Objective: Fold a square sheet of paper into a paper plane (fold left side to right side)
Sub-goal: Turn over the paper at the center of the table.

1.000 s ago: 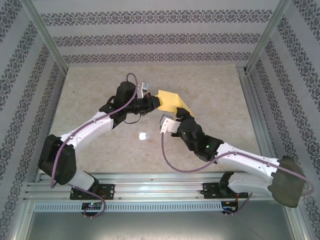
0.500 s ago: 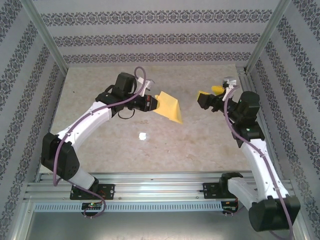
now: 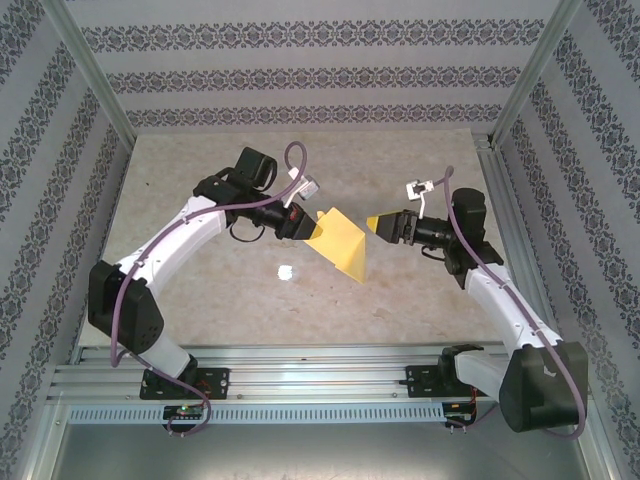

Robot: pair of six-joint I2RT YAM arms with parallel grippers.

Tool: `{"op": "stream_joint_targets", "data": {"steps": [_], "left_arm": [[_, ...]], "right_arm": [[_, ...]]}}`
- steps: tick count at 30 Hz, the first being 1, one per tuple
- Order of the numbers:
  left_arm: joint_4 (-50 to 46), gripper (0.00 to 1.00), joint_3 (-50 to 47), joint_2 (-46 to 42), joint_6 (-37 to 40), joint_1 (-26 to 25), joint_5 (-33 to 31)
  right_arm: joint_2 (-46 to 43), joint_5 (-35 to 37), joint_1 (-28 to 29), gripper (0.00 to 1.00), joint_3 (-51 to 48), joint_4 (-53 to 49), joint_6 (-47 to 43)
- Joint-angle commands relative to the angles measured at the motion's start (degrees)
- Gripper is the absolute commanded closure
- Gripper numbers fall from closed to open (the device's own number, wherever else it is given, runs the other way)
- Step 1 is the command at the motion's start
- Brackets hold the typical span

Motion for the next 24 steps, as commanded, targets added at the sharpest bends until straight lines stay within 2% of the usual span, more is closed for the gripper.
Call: {"op": "stream_joint_targets", "data": {"steps": [1,4,9,14,18,21,23,24], "left_arm": [[-3.8,1.0,1.7,1.3,4.6,0.4,3.2],[-3.7,1.0,1.8,1.2,5.0,0.5,3.5],[-3.5,1.0,1.8,1.6,4.9,0.4,4.1],[-4.1,1.0,2.0,2.1,5.4,0.4,3.9],[-4.5,1.0,2.3,2.4,5.5,0.4,3.0],[-4.1,1.0,2.3,2.6,5.0,0.4,2.1],[-3.5,0.94,2.2,2.6,4.4,0.4,0.8],[-2.3,0.87,1.9,2.4,3.3,0.5,-0.4]], "right_arm": [[1.2,-1.8,2.5,0.22,0.6,-3.8,-5.2],[2.4,-1.0,3.3,0.29,1.6,-7.5,-8.3],[4.1,0.4,5.3,0.35,3.6,-13.5,-13.3],[5.2,-2.0,6.7,0.47,3.6,-12.2,-13.0],[5.8,-2.8,7.2,0.63,3.8,-11.9,-12.8],[5.9,-3.2,7.4,0.79,4.0,-11.4,-12.7],[5.8,-3.4,7.4,0.91,4.1,-11.5,-12.7],[5.7,-3.1,7.4,0.95,4.0,-11.5,-12.7]]}}
